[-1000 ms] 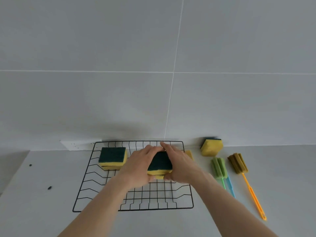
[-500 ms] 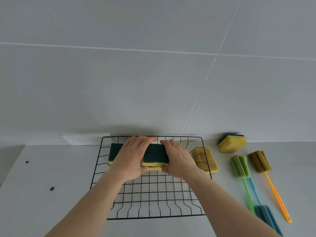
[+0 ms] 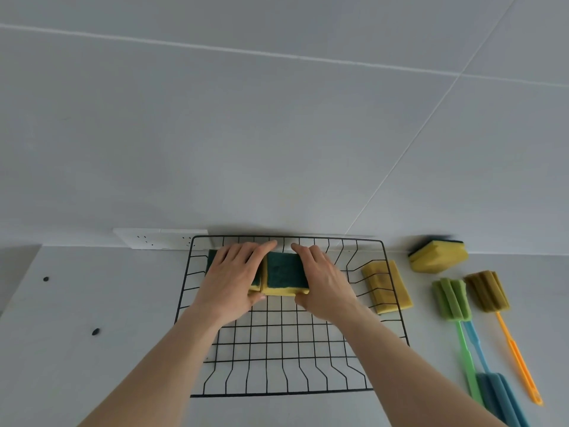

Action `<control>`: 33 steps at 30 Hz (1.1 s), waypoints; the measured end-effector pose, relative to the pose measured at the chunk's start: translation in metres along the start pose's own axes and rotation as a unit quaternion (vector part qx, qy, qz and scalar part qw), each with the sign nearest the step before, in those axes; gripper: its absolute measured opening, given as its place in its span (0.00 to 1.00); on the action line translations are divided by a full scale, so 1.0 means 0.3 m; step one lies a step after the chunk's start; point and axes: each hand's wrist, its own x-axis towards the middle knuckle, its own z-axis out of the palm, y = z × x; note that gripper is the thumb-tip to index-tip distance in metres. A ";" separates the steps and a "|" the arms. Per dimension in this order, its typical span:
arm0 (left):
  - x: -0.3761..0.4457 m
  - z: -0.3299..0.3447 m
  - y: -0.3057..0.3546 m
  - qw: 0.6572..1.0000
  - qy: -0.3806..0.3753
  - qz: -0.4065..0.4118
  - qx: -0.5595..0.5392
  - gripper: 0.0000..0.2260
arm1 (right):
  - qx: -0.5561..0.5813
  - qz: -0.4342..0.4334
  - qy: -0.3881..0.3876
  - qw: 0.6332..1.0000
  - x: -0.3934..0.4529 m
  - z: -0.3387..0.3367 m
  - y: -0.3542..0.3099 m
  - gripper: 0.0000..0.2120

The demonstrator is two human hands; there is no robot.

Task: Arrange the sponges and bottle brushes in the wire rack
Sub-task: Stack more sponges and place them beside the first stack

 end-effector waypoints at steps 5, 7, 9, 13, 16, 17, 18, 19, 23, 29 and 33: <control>0.001 0.001 -0.004 1.000 0.007 0.006 0.016 0.52 | 0.013 0.011 0.030 0.999 -0.007 0.004 -0.005 0.51; 0.000 -0.005 -0.001 1.000 0.016 0.009 0.011 0.53 | 0.020 0.024 0.045 0.998 -0.013 0.001 -0.002 0.50; 0.002 -0.013 0.007 0.999 0.029 0.012 0.005 0.52 | 0.028 0.030 0.055 0.998 -0.019 -0.005 0.005 0.48; 0.008 -0.023 0.020 0.999 0.050 0.012 0.011 0.43 | 0.029 0.022 0.070 0.997 -0.021 -0.014 0.010 0.44; 0.007 -0.017 0.024 0.999 0.048 0.000 0.021 0.42 | 0.019 0.027 0.081 0.996 -0.024 -0.014 0.006 0.43; 0.008 -0.016 0.027 0.999 0.047 -0.006 0.020 0.43 | 0.018 0.030 0.085 0.996 -0.024 -0.015 0.005 0.43; 0.008 -0.015 0.030 0.999 0.046 -0.011 0.017 0.43 | 0.019 0.033 0.088 0.995 -0.026 -0.016 0.005 0.43; 0.007 -0.014 0.032 0.999 0.045 -0.017 0.013 0.44 | 0.023 0.035 0.091 0.995 -0.027 -0.016 0.006 0.43; -0.002 -0.014 0.023 0.998 0.041 -0.043 0.005 0.47 | 0.031 0.047 0.093 0.994 -0.028 -0.020 0.018 0.43; -0.015 -0.011 0.022 0.998 0.046 -0.041 0.015 0.48 | 0.043 0.028 0.085 0.995 -0.024 -0.009 0.007 0.48; -0.021 -0.014 0.024 0.998 0.053 -0.021 0.025 0.43 | 0.105 0.013 0.082 0.991 -0.042 0.006 0.011 0.50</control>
